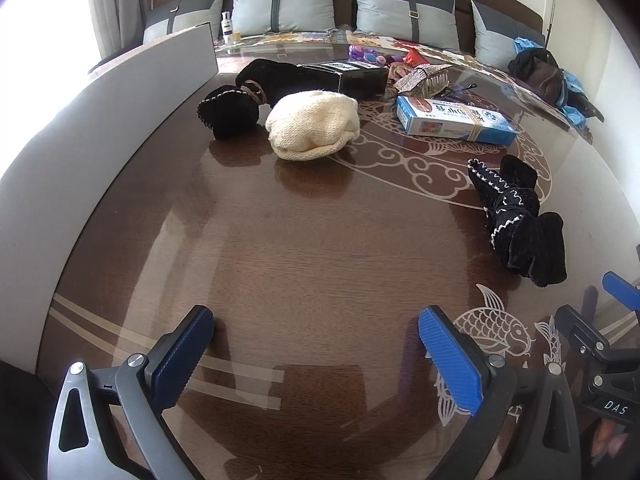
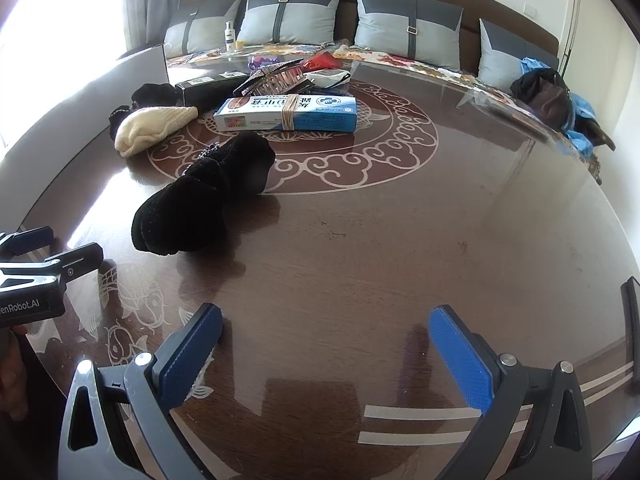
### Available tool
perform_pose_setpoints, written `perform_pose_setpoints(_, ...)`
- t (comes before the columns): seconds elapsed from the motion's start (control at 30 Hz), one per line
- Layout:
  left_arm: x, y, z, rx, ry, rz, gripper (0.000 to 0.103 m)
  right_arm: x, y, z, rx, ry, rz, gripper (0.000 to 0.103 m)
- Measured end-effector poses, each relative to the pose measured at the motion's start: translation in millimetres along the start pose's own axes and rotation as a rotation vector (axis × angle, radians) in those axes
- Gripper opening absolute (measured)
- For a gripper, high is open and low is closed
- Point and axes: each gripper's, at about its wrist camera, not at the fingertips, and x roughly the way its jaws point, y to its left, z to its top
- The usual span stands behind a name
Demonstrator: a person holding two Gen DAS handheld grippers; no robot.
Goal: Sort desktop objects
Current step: 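Move both tools forward over the table toward the black gloves and cream hat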
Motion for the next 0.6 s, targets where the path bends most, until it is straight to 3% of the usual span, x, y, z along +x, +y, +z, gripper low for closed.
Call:
perform_pose_setpoints(0.27, 1, 2, 2, 0.041, 0.028, -0.025, 0.103, 1, -3, -2, 0.026, 0.006, 0.019, 0.103)
perform_pose_setpoints(0.6, 9, 10, 15, 0.197, 0.089, -0.122, 0.103, 2, -5, -4, 0.042, -0.005, 0.028, 0.103)
